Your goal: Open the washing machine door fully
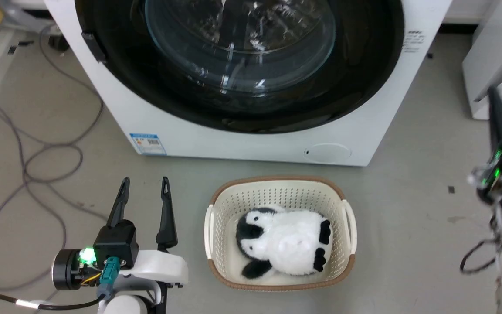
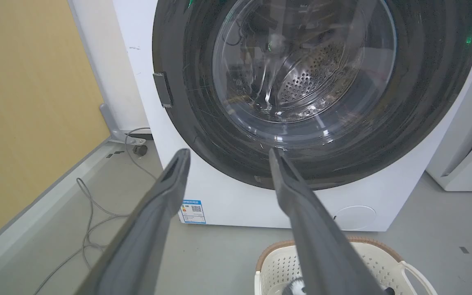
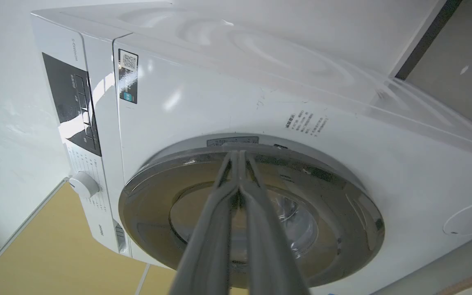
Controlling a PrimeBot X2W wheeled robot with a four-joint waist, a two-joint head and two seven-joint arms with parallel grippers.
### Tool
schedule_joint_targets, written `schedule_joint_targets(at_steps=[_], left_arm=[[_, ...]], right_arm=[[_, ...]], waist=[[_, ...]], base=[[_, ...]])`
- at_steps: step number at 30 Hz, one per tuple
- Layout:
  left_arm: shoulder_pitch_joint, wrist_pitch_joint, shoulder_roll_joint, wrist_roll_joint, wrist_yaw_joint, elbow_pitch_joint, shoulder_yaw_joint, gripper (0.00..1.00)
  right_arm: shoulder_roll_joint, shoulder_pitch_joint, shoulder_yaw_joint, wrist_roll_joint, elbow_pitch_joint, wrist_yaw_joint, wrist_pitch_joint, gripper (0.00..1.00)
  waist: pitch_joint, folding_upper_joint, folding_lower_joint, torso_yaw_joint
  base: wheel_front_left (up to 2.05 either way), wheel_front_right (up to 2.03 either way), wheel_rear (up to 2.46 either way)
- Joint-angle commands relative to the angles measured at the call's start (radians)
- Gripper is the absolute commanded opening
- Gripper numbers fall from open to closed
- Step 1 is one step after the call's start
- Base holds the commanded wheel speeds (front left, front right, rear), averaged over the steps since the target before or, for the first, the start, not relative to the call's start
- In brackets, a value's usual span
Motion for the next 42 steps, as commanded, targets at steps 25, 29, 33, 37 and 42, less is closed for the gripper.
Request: schedule_joint_targets(at_steps=[25, 29, 33, 37, 42], left_arm=[[-0.118, -0.061, 0.000, -0.044, 0.070, -0.003, -0.078, 1.00], [-0.128, -0.070, 0.000, -0.049, 0.080, -0.002, -0.091, 1.00], [-0.132, -0.076, 0.000, -0.053, 0.089, -0.002, -0.097, 1.00], [-0.132, -0.083, 0.000, -0.055, 0.097, 0.003, -0.101, 1.00], [-0.130, -0.083, 0.000, -0.057, 0.096, 0.009, -0.101, 1.00]], right_arm=[[-0.152, -0.527, 0.102, 0.188, 0.340, 0.001, 0.105, 0.00], [-0.163, -0.577, 0.119, 0.218, 0.384, 0.001, 0.126, 0.00], [-0.174, -0.599, 0.148, 0.228, 0.413, 0.001, 0.155, 0.00], [-0.177, -0.609, 0.177, 0.253, 0.432, 0.001, 0.206, 0.00], [-0.176, -0.574, 0.221, 0.229, 0.414, 0.001, 0.276, 0.00]], waist=[[0.184, 0.0000, -0.0001, 0.127], [0.197, 0.0000, -0.0001, 0.148], [0.205, 0.0000, -0.0001, 0.158], [0.208, 0.0000, -0.0001, 0.162], [0.196, 0.0000, -0.0001, 0.151]], base=[[0.00, 0.00, 0.00], [0.00, 0.00, 0.00], [0.00, 0.00, 0.00], [0.00, 0.00, 0.00], [0.00, 0.00, 0.00]])
